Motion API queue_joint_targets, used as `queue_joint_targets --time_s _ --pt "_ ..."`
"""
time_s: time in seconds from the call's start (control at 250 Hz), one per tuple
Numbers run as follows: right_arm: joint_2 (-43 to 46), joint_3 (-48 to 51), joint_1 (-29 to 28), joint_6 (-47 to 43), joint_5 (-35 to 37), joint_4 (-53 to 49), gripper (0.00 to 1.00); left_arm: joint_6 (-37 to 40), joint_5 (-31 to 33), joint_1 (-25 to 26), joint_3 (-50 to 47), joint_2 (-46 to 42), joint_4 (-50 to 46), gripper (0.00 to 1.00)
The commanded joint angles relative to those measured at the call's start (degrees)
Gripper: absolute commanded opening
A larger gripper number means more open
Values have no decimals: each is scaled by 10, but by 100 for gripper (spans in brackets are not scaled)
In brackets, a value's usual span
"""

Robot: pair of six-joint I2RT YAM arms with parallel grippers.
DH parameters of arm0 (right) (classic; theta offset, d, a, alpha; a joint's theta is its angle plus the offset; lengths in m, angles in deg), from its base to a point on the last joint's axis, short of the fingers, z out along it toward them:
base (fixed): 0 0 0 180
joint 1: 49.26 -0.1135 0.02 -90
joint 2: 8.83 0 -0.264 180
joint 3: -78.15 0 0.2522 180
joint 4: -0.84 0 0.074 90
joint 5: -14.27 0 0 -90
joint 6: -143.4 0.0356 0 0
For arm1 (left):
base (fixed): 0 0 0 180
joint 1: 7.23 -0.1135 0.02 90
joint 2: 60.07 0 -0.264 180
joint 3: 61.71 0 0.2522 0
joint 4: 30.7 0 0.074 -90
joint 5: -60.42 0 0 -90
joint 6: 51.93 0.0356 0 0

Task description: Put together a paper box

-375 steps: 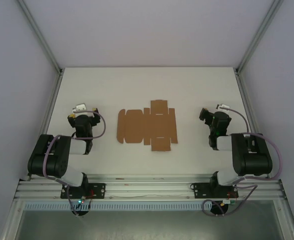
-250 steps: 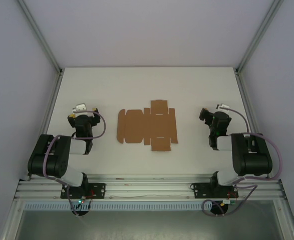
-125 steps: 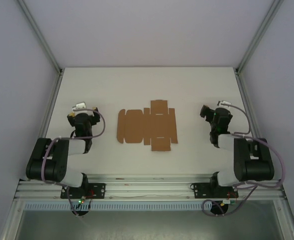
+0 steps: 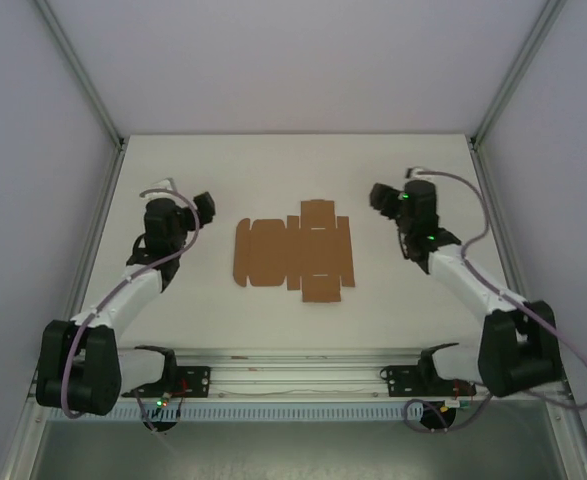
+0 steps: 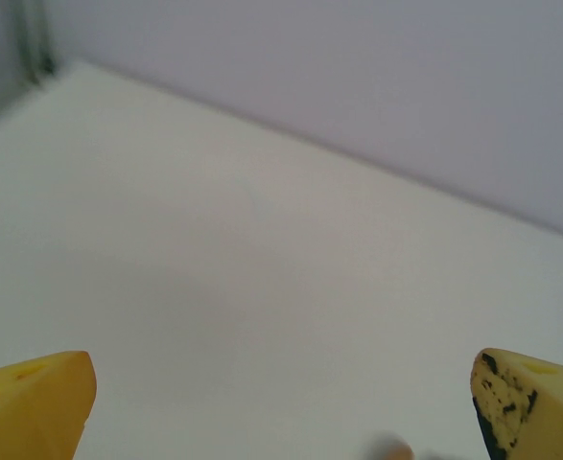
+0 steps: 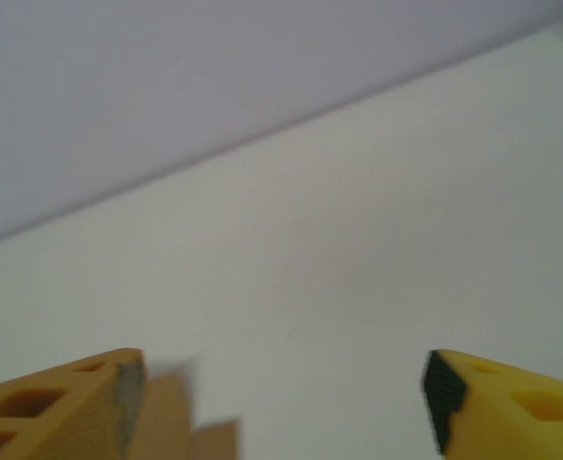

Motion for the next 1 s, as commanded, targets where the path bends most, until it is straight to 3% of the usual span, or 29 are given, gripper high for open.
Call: queue_joint_targets --time_s 0.0,0.116,0.236,0.364,0.548,0.688,0.871,0.995 --pt "-93 -70 -28 48 -70 -119 44 -56 -102 11 20 31 -68 100" --pt "-181 -106 -35 79 -111 -123 25 -53 -125 27 55 82 -106 100" --pt "-225 -121 -34 78 -59 -156 23 -55 -186 30 90 144 -139 100" --pt "-255 -114 -35 75 -79 -162 16 -49 -221 32 113 194 -166 99" --pt "-279 -84 -34 94 -59 -161 15 -54 -299 37 124 239 -156 94" --pt "-287 -62 -33 108 -58 -148 15 -50 -323 46 127 257 -153 89" --pt "-291 -51 -34 111 -67 -132 14 -76 -403 49 111 259 -81 73" --pt "-289 -46 -34 104 -72 -122 14 -73 -384 50 105 235 -76 67"
